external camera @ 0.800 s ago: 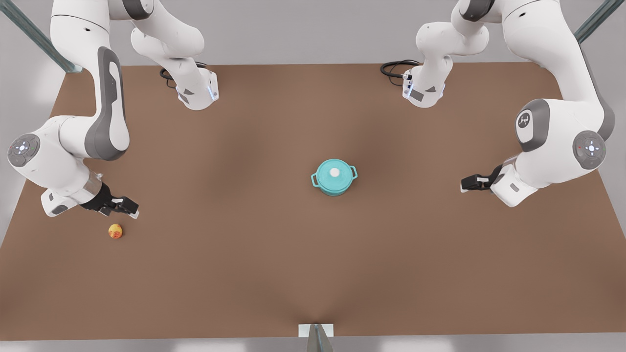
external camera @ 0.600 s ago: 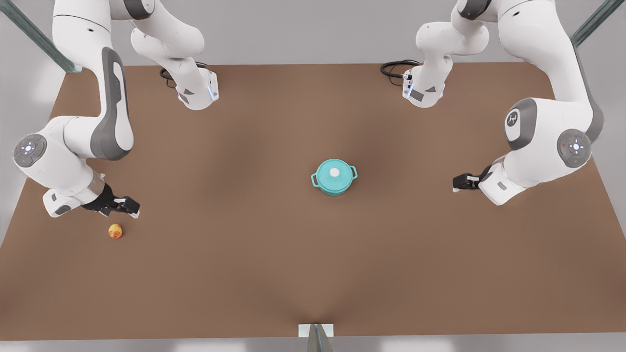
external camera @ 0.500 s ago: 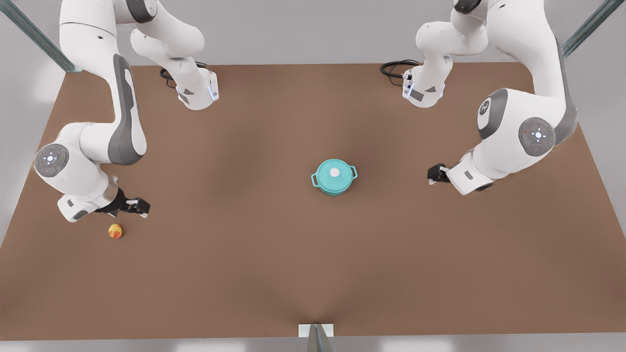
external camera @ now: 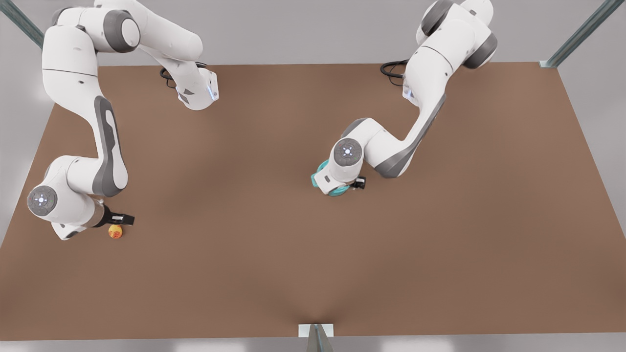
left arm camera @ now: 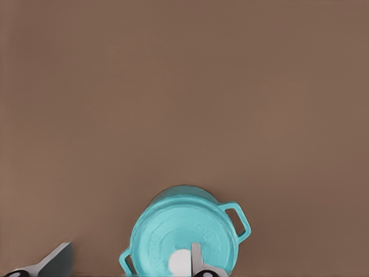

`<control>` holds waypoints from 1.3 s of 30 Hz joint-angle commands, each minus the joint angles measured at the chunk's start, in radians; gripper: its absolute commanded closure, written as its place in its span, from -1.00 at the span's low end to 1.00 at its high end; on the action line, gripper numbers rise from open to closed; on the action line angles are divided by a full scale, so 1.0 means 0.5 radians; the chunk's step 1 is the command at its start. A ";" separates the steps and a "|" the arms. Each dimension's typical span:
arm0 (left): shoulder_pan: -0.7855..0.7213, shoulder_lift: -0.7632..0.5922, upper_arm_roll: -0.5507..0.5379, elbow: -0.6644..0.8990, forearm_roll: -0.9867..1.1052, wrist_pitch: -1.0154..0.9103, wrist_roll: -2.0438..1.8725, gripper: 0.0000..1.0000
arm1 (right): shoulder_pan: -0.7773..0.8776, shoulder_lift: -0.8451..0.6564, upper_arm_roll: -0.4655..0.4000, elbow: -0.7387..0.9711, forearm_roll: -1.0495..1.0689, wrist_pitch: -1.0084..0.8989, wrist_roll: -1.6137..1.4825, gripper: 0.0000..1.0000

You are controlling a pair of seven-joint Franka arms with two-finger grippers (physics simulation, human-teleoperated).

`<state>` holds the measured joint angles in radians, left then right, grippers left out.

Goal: Open the pot lid and put the potato into the pot

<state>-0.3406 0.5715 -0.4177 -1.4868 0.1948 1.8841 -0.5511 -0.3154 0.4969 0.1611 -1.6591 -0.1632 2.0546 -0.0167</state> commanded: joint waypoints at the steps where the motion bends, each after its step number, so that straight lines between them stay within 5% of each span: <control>1: 0.006 -0.088 -0.005 -0.134 0.061 0.254 -0.809 -1.00 | -0.059 0.052 0.061 0.017 -0.118 0.112 -0.209 -1.00; 3: -0.027 -0.269 -0.008 -0.631 0.065 0.883 -1.159 -1.00 | -0.142 0.104 0.129 0.017 -0.198 0.152 -0.218 -1.00; 6: -0.070 -0.379 -0.008 -0.852 0.065 1.002 -1.257 -1.00 | -0.277 0.172 0.248 0.011 -0.342 0.198 -0.224 -1.00; 18: -0.156 -0.213 -0.008 -0.883 0.310 1.067 -1.401 -1.00 | -0.507 0.565 0.371 0.189 -0.643 0.391 -0.319 -1.00; 38: -0.138 -0.177 0.001 -0.990 0.414 1.073 -1.407 -1.00 | -0.784 0.660 0.614 0.045 -0.864 0.441 -0.316 -1.00; 39: -0.135 -0.180 0.001 -0.990 0.411 1.073 -1.407 -0.88 | -0.787 0.660 0.620 0.042 -0.864 0.441 -0.313 -1.00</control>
<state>-0.4084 0.4831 -0.4170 -1.9822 0.3996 2.4200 -1.1647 -0.7069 0.8284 0.4676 -1.6358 -0.5939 2.2758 -0.1591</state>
